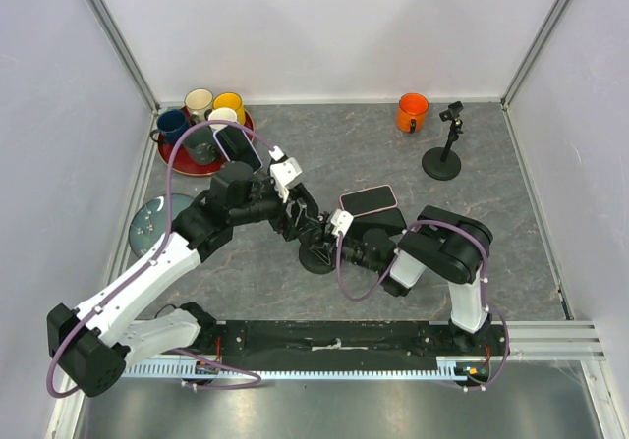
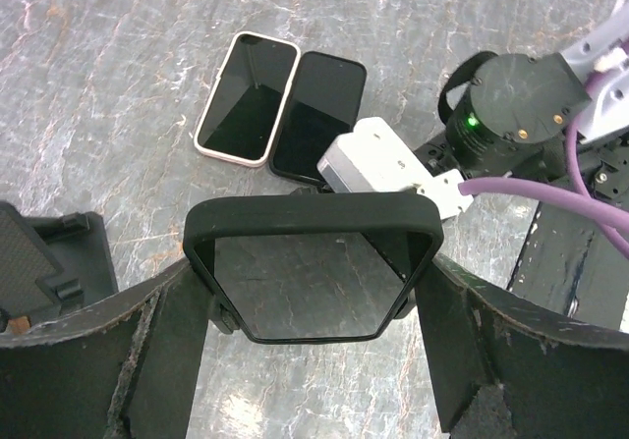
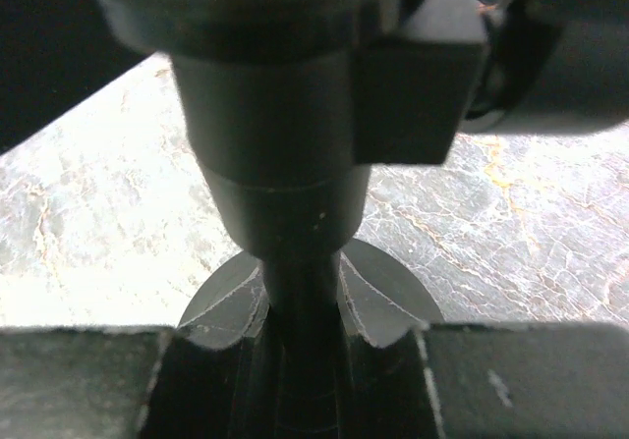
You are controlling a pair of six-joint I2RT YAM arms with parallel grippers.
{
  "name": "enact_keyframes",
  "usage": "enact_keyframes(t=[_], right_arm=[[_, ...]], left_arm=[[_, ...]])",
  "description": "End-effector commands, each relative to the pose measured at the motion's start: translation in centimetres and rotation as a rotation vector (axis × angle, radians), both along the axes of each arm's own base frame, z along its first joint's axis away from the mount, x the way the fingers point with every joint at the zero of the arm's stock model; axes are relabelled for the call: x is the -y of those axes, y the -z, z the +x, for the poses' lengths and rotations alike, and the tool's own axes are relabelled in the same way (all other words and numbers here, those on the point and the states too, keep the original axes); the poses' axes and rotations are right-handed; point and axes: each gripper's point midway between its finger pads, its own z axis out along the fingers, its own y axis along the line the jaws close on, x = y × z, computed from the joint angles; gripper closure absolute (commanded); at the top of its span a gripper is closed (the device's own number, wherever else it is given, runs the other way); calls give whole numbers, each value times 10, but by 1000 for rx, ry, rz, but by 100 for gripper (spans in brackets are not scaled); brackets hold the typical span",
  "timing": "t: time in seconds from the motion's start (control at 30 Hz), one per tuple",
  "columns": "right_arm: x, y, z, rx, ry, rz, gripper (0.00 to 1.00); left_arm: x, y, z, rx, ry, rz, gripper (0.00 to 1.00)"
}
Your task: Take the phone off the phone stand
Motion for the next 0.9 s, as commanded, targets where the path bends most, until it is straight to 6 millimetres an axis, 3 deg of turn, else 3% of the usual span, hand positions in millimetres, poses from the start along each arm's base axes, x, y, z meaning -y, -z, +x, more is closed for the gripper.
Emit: enact_keyframes(t=[0.0, 0.13, 0.17, 0.33, 0.43, 0.57, 0.7, 0.8, 0.87], right_arm=[[2, -59, 18, 187, 138, 206, 100], [3, -47, 19, 191, 216, 167, 100], [5, -42, 21, 183, 243, 158, 100], [-3, -31, 20, 183, 229, 137, 100], [-5, -31, 19, 184, 223, 140, 100], [10, -27, 29, 179, 328, 119, 100], [35, -25, 44, 168, 512, 106, 100], [41, -23, 47, 166, 573, 98, 100], [41, -18, 47, 162, 584, 90, 100]], left_arm=[[-2, -79, 13, 147, -125, -221, 22], [-14, -89, 12, 132, -216, -280, 14], [-15, -89, 10, 127, -221, -287, 7], [-16, -95, -8, 126, -170, -295, 2], [-18, -98, -10, 124, -171, -276, 1], [-20, -95, -5, 64, -230, -296, 0], [-54, -84, 22, 13, -549, -289, 0], [-56, -79, 19, -19, -613, -301, 1], [-41, -77, 9, -33, -581, -300, 1]])
